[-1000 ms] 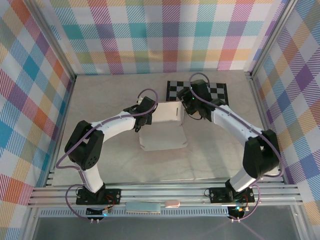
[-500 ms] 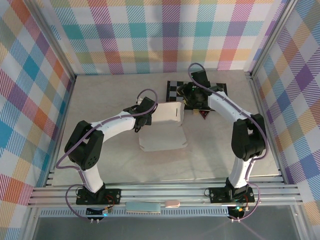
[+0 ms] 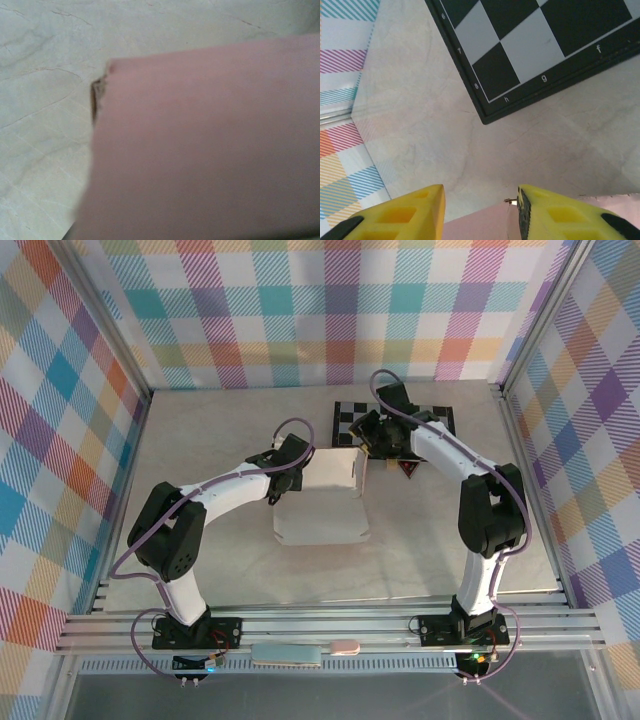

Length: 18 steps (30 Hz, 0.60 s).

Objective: Fold the paper box

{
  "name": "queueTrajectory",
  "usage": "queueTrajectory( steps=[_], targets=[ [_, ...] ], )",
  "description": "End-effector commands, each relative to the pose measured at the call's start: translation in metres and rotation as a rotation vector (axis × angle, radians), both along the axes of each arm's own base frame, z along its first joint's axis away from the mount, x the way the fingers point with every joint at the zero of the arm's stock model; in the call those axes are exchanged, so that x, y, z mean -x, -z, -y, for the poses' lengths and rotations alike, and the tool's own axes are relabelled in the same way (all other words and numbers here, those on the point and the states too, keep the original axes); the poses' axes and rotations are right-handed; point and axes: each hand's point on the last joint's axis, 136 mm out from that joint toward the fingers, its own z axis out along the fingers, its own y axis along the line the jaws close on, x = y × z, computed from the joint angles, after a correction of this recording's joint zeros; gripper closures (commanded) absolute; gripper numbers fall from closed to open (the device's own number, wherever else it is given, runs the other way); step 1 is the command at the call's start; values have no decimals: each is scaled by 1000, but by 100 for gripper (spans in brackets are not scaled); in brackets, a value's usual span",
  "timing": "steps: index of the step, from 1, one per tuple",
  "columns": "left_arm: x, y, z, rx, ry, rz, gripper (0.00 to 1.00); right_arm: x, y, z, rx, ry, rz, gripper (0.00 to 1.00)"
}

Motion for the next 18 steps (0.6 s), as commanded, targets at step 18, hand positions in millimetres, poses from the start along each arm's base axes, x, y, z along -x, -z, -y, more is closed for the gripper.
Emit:
queueTrajectory(
  steps=[18],
  targets=[
    [3, -4, -5, -10, 3, -10, 100, 42, -25, -18, 43, 1, 33, 40]
  ],
)
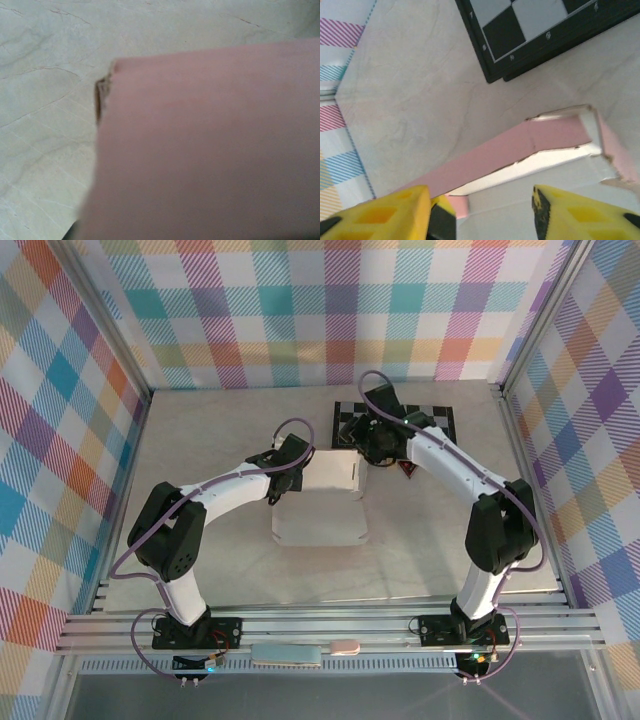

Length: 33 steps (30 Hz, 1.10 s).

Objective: Fold the paper box

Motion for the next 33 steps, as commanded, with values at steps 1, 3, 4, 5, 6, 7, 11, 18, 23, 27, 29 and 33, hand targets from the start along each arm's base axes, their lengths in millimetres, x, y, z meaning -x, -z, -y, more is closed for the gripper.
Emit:
queueTrajectory(
  steps=[1, 3, 4, 5, 6, 7, 11, 18, 23, 27, 29, 33],
  targets=[
    [3, -4, -5, -11, 1, -7, 100, 1, 9, -4, -56, 34, -24, 38],
    [3, -4, -6, -13, 1, -8, 100, -2, 14, -2, -33, 29, -20, 35],
    [3, -4, -6, -13, 1, -8, 100, -4, 16, 3, -15, 36, -14, 33],
    [3, -4, -6, -14, 2, -8, 100, -6, 17, 8, -5, 41, -10, 32],
    [4, -4, -6, -15, 3, -10, 100, -8, 19, 14, 0, 47, -11, 32],
    [4, -4, -6, -15, 3, -10, 100, -9, 21, 19, 4, 51, -17, 31],
    [4, -4, -5, -17, 12, -13, 100, -17, 27, 34, -2, 42, -25, 30],
    [3, -4, -4, -20, 22, -13, 100, -34, 29, 38, -11, 39, -11, 33],
    [4, -4, -4, -23, 25, -17, 100, -42, 28, 32, -20, 15, -6, 41],
    [4, -5, -5, -21, 27, -13, 100, -48, 28, 25, -43, 3, 2, 47],
    [4, -5, -5, -23, 28, -13, 100, -51, 26, 20, -62, -13, 7, 49],
    [4, -4, -5, -24, 26, -15, 100, -49, 24, 8, -111, -51, -9, 50]
  ],
)
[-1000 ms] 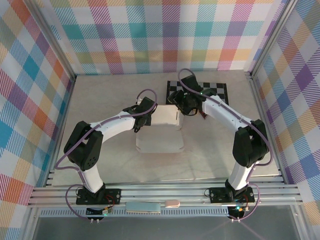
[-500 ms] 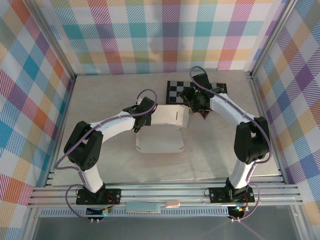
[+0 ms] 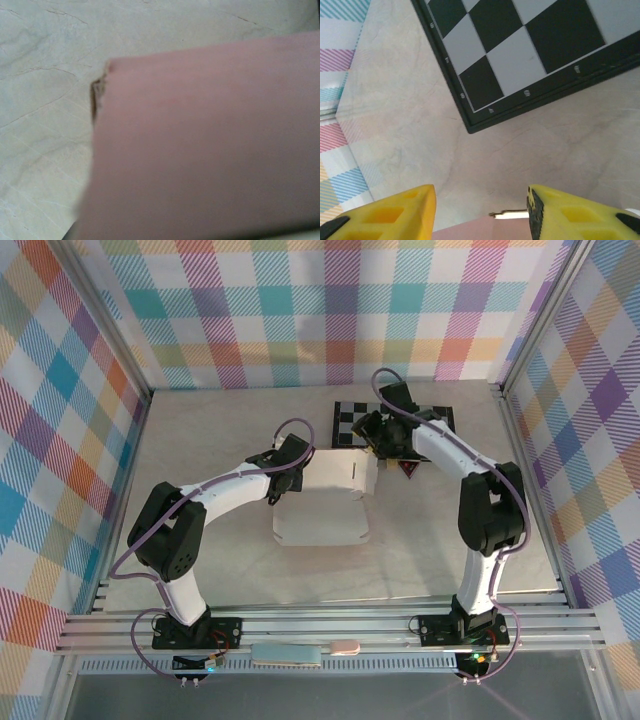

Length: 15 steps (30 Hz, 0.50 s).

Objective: Fold the paper box

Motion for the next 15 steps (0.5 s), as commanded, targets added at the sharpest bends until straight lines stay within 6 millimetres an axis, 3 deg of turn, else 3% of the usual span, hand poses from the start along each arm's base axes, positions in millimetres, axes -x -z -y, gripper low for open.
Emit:
queueTrajectory(
  steps=[1, 15],
  targets=[
    [4, -4, -6, -23, 13, -10, 100, 1, -11, -15, -56, -50, 13, 50],
    [3, -4, -5, -15, 5, -11, 100, 29, -6, -13, -58, -30, -30, 59]
  ],
)
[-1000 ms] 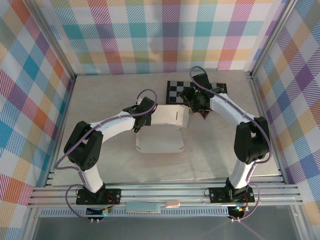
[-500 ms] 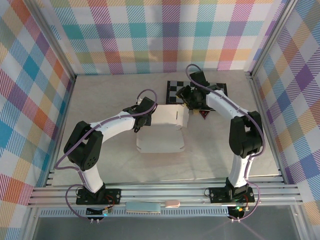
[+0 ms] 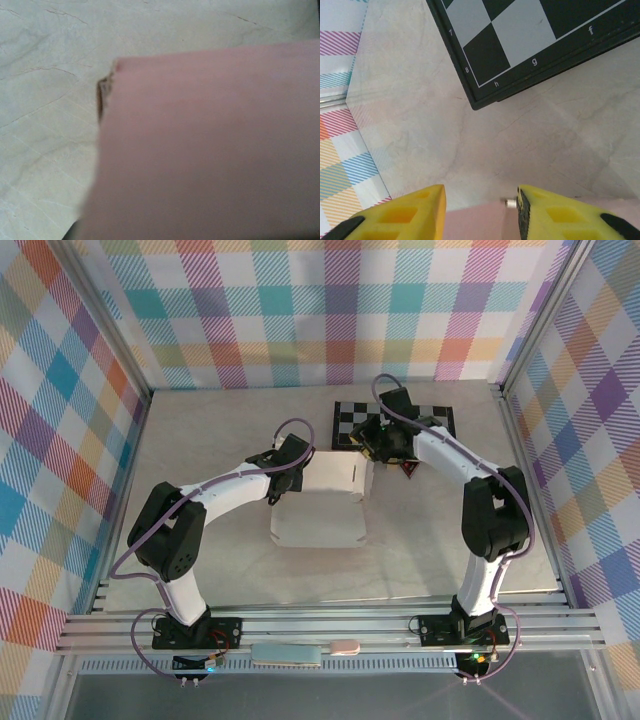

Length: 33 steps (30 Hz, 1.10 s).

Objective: Fold the paper box

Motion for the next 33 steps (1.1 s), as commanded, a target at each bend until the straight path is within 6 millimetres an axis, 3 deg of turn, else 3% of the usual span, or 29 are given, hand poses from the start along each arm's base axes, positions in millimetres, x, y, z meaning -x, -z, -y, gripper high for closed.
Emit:
queueTrajectory(
  steps=[1, 6, 13, 21, 24, 29, 33],
  targets=[
    [3, -3, -6, -17, 4, -12, 100, 13, -9, -3, 13, -11, -16, 60],
    [4, -4, -6, -15, 2, -8, 100, 20, -15, 5, 81, -11, -15, 58],
    [2, -4, -5, -4, -3, -9, 100, 21, -8, -8, 42, -15, -41, 60],
    [4, -3, -4, 2, -4, -8, 100, 11, -14, -16, -25, 40, -12, 78],
    [4, -3, -5, 1, -4, -8, 100, 8, -15, -18, -40, 51, -4, 80],
    [4, -6, -3, 10, -4, -4, 100, 15, -29, -3, 3, 61, 78, 65],
    [3, -9, -2, 17, -1, -6, 100, 40, -34, 14, 39, 39, 161, 61]
  ],
)
